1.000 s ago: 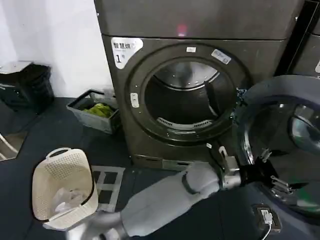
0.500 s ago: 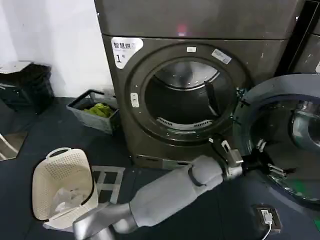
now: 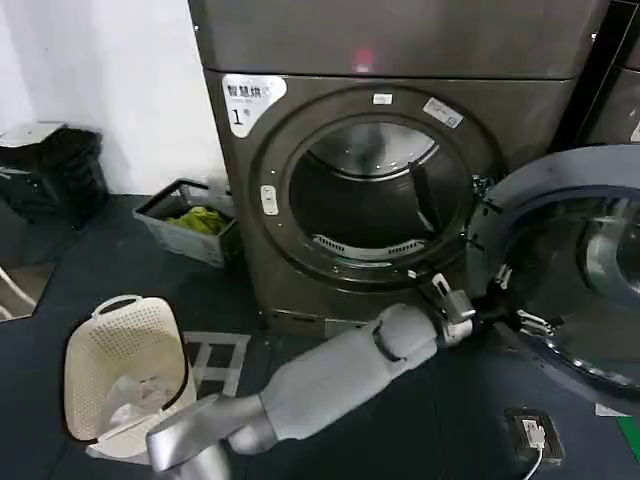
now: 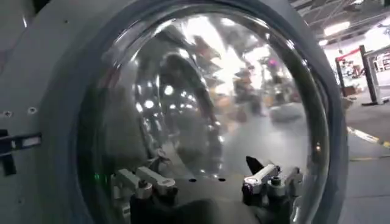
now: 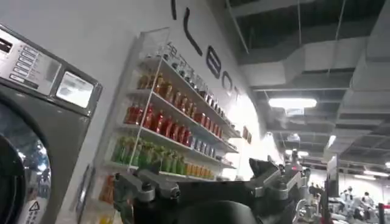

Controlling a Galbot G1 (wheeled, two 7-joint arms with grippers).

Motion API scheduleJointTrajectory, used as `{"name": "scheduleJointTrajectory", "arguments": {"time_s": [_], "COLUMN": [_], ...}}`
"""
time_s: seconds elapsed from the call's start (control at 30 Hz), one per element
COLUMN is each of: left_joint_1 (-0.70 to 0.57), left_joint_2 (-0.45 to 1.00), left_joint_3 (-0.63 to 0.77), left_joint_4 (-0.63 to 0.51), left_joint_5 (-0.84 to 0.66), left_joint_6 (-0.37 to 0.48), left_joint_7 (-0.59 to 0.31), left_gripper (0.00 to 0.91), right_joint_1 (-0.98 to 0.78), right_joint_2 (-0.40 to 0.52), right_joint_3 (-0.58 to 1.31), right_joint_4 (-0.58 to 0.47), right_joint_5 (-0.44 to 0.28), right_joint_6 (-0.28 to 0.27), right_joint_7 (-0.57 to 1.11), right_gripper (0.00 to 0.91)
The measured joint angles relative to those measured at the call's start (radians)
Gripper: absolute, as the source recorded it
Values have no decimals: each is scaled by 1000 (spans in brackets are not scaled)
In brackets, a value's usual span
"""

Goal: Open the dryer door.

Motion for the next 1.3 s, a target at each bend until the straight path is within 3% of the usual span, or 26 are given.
{"name": "scheduleJointTrajectory", "arguments": {"time_s": [0.17, 0.5, 0.73, 0.93, 1.07, 1.3], "left_joint_1": [11, 56, 101, 135, 120, 59], "left_joint_2": [0, 1, 218, 414, 557, 882], "left_joint_3": [3, 23, 23, 18, 15, 36], "left_joint_4": [-19, -140, -290, -423, -498, -639], "left_joint_5": [-26, -181, -247, -240, -179, -149], "left_joint_6": [-54, -256, -358, -351, -258, -76], "left_joint_7": [-3, 36, 94, 110, 175, 123], "left_gripper": [907, 907, 907, 907, 907, 907], "right_joint_1": [2, 8, -6, -6, -1, 2], "right_joint_2": [-4, -13, -23, -34, -34, -45], "right_joint_3": [4, 38, 71, 91, 92, 110], "right_joint_4": [-4, -20, -23, -35, -25, -1], "right_joint_5": [0, -2, 2, -1, -7, -62], "right_joint_6": [11, 34, 41, 46, 38, 17], "right_joint_7": [3, 65, 65, 65, 67, 72], "right_gripper": [907, 907, 907, 907, 907, 907]}}
